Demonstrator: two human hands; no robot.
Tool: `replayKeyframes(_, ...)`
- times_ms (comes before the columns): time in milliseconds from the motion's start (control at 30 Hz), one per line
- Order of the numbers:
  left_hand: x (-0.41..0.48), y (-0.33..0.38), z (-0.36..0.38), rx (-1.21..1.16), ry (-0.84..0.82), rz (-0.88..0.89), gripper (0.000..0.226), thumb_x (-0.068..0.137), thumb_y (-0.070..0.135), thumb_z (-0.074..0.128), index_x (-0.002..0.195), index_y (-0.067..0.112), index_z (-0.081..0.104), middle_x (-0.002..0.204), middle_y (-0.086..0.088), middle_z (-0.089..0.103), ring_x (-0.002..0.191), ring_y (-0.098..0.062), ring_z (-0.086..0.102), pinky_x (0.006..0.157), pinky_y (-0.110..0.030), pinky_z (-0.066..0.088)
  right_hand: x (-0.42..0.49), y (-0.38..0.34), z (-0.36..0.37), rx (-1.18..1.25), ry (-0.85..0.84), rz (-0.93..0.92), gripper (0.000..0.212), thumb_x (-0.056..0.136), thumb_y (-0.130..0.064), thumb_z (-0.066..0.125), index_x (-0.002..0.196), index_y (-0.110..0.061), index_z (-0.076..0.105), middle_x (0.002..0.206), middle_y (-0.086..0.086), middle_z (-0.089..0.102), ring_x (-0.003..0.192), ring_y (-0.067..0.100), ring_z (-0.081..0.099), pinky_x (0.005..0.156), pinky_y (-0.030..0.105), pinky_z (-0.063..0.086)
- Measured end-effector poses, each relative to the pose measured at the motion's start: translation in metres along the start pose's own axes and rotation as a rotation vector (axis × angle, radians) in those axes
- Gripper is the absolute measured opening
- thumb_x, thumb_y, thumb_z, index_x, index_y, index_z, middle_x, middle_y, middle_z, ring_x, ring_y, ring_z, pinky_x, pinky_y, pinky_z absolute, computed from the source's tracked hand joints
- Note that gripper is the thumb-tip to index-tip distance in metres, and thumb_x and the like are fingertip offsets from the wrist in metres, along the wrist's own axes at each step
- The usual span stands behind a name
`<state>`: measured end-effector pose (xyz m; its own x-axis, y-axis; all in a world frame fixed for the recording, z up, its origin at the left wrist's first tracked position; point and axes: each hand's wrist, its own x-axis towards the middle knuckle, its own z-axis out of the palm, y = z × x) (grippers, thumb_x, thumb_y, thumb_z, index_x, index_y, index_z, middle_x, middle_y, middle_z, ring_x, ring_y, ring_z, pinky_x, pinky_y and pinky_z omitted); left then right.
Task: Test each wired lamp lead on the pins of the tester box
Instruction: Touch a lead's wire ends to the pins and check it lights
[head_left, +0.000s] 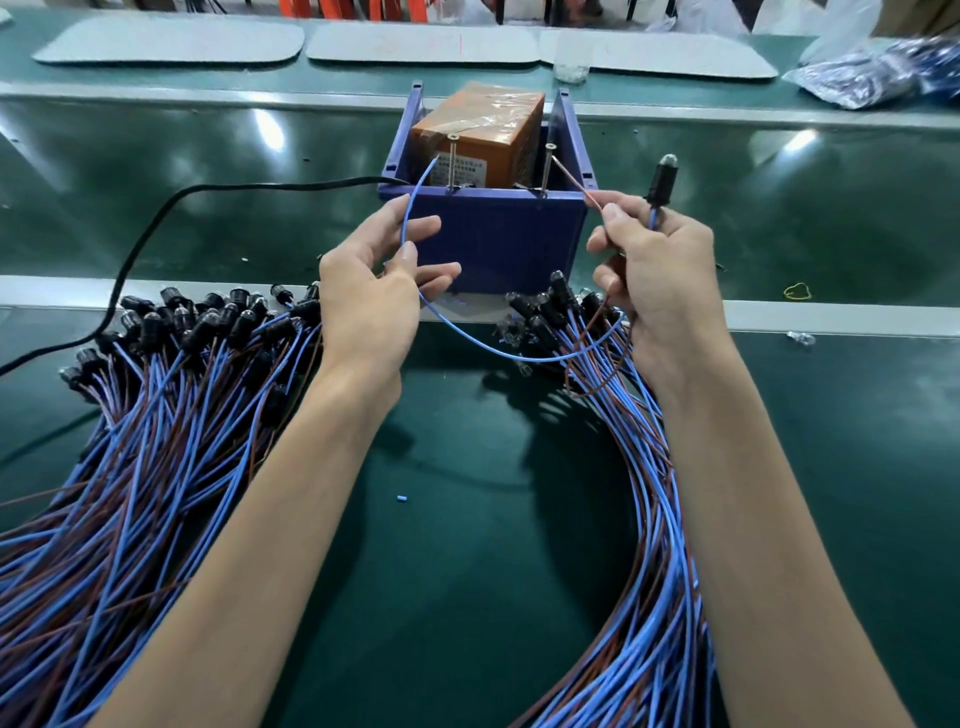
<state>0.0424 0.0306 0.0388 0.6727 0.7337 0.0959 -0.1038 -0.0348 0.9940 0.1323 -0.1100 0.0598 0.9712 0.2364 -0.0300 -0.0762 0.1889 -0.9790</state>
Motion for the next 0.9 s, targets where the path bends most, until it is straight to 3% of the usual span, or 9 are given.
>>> replayKeyframes(400,-0.0040,-0.0008,0.0017,0.021,-0.089,-0.041,0.041,0.099,-0.006,0.037,0.130,0.014,0.056,0.103,0.004,0.067,0.065,-0.004,0.068,0.062,-0.011,0.049,0.0005,0.0015,-0.0033,-0.074,-0.059,0.003,0.020,0.097,-0.004,0.048,0.095,-0.010,0.067,0.049,-0.011,0.056,0.035,0.004,0.035,0.038,0.012,0.028)
replayKeyframes(900,-0.0045,-0.0043,0.0041,0.075,-0.123,-0.024,0.039,0.100,-0.004,0.037,0.131,0.011,0.056,0.100,0.005,0.067,0.063,-0.002,0.068,0.058,-0.008,0.048,-0.0016,-0.0016,-0.0002,-0.034,-0.080,-0.011,0.024,0.092,0.001,0.052,0.076,-0.011,0.065,0.046,-0.007,0.055,0.037,0.001,0.038,0.036,0.011,0.027)
